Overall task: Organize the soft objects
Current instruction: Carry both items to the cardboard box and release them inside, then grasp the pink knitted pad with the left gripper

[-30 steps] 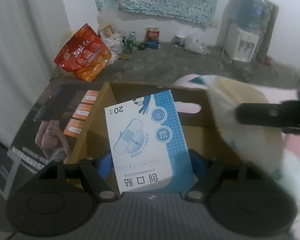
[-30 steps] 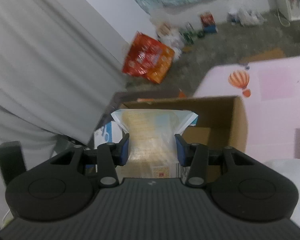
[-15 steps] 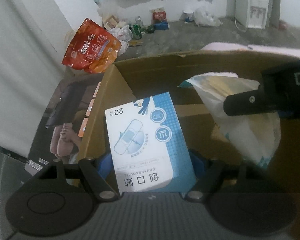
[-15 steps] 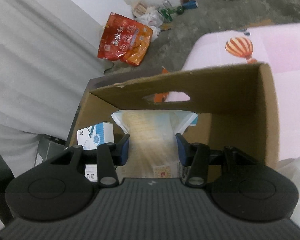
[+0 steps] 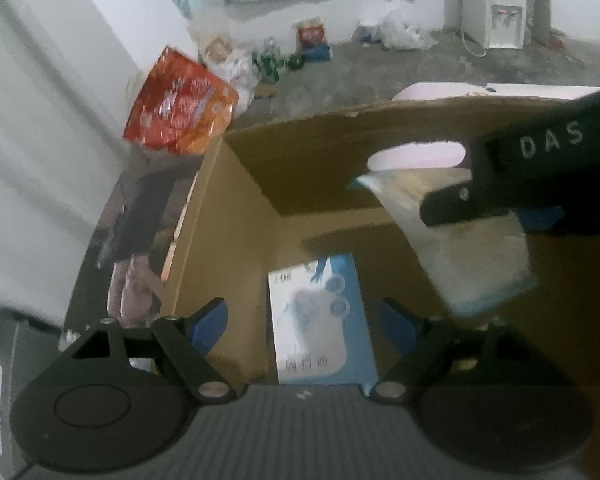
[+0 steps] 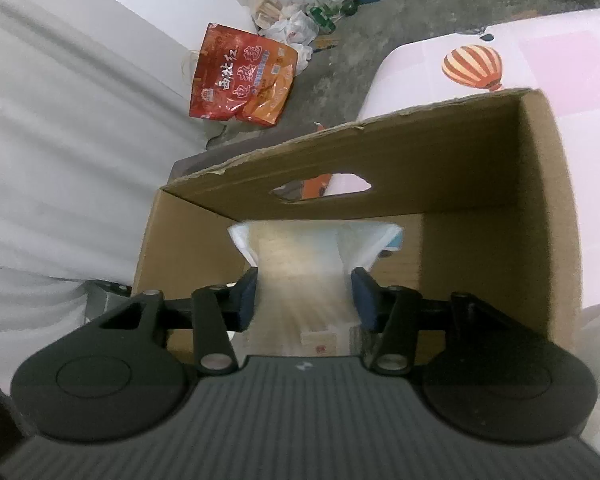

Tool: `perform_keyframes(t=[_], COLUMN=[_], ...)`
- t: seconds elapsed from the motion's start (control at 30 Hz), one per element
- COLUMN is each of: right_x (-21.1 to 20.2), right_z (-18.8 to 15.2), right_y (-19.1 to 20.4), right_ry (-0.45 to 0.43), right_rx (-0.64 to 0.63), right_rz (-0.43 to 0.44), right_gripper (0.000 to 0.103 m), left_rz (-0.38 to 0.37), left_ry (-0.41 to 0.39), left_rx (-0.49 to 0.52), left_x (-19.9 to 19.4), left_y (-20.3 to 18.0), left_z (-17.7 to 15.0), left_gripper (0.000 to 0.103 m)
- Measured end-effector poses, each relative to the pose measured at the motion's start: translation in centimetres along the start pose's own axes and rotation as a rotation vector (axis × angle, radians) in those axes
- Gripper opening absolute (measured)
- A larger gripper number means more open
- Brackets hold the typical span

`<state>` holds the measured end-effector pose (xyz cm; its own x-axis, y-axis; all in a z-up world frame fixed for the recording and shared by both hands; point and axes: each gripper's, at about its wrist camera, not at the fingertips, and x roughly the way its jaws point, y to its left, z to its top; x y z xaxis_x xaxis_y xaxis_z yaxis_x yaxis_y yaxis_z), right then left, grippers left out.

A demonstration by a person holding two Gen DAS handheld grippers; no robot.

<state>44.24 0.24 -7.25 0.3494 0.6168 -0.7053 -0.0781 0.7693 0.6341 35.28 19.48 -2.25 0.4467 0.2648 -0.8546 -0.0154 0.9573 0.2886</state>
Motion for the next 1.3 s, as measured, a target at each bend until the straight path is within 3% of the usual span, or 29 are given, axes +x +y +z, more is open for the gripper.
perform_keyframes(t=[0.13, 0.37, 0.5, 0.7, 0.93, 1.17, 1.3], right_x=[0.8, -1.7, -6.3, -16.2, -24.6, -28.7, -28.7], right_z=[-0.2, -0.5, -1.0, -4.5, -8.6, -12.9, -14.7], right_y=[-0.2, 0.6, 0.8, -1.5, -7.9, -14.3, -16.9], right_ry=[0.029, 0.003, -0.059, -0.18, -0.295, -0.347, -0.343], right_rx=[0.021, 0.009, -0.026, -0.1, -0.06, 0.007, 0.057], right_rz=[0.023, 0.131, 0.218, 0.327, 0.328, 0.264, 0.252], right_gripper=[0.07, 0.07, 0.07, 0.07, 0.07, 0.07, 0.07], left_rz=[-0.05, -0.13, -0.219, -0.312, -0.307, -0.3, -0.293], left_ry=[0.079, 0.107, 0.129, 0.228, 0.304, 0.24, 0.223], left_rx=[-0.058, -0.118, -0.167, -0.227, -0.285, -0.329, -0.349], left_x=[-0.1, -1.8, -2.5, -0.7, 3.6, 5.4, 5.7], left_y=[1.1, 2.1, 2.0, 0.8, 0.4, 0.6, 0.4], left_z=[-0.6, -1.7, -2.0, -3.1, -3.1, -1.8, -1.1], left_gripper=[0.084, 0.082, 0.077, 0.075, 0.068, 0.067, 0.068])
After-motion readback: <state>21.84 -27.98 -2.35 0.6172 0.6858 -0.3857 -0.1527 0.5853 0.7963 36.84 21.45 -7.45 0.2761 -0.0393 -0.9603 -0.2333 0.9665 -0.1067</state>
